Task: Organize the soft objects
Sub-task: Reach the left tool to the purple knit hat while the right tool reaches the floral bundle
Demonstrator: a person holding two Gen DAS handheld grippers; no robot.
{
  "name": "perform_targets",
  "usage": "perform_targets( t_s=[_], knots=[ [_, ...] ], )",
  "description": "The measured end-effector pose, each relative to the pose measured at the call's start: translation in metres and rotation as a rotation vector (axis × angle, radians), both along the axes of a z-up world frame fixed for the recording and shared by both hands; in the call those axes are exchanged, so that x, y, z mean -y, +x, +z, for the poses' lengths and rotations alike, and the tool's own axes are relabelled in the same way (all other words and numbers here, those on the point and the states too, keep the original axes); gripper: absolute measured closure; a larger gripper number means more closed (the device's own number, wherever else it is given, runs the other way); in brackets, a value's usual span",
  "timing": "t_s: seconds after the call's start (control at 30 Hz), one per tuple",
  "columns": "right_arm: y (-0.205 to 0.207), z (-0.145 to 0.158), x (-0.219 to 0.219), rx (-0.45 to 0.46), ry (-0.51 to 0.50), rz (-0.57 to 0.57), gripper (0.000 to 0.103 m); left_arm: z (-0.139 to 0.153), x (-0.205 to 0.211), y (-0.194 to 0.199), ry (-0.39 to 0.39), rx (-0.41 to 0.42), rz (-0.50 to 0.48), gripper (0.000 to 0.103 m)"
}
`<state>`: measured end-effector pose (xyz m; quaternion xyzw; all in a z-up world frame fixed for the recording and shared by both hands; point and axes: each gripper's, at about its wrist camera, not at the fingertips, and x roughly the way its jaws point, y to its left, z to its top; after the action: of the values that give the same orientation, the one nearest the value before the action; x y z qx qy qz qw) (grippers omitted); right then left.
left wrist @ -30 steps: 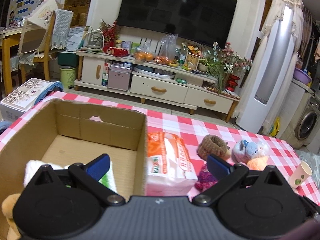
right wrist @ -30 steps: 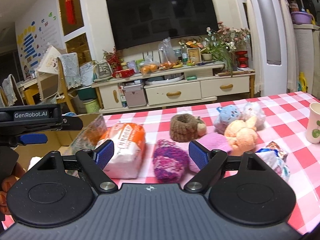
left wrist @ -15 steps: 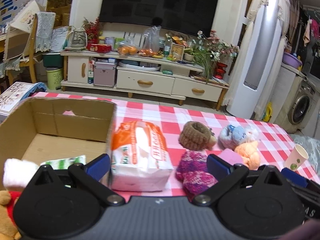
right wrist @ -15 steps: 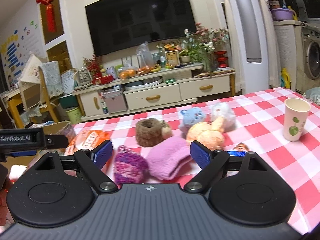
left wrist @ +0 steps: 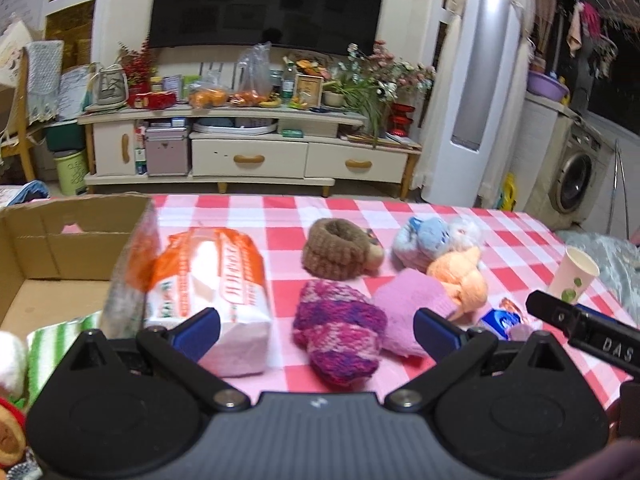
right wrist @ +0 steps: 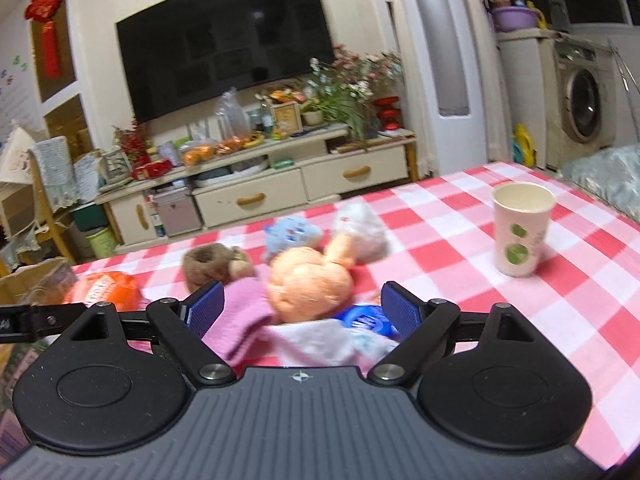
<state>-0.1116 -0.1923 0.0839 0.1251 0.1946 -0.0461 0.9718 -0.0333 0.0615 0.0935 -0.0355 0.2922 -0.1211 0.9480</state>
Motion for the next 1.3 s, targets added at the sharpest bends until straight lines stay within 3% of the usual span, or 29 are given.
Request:
perform_targets(
  t_s=[0.23,0.57,1.3],
  knots=[
    [0.008,-0.021,0.027,-0.082,0.05,-0.03,0.0,-0.013,0.023,0.005,0.041,-0.016,-0.049,0.001],
    [0.016,-0.044,0.044,-0.176,0.161,0.024,0.0,-0.03,0.05,0.025,0.075,-0.034,-0.084,0.002],
    [0.039,-0.057,0.043,-0.236,0.171,0.092,0.0,-0.052,0.063,0.056,0.104,-0.073,-0.054,0.01]
  ],
)
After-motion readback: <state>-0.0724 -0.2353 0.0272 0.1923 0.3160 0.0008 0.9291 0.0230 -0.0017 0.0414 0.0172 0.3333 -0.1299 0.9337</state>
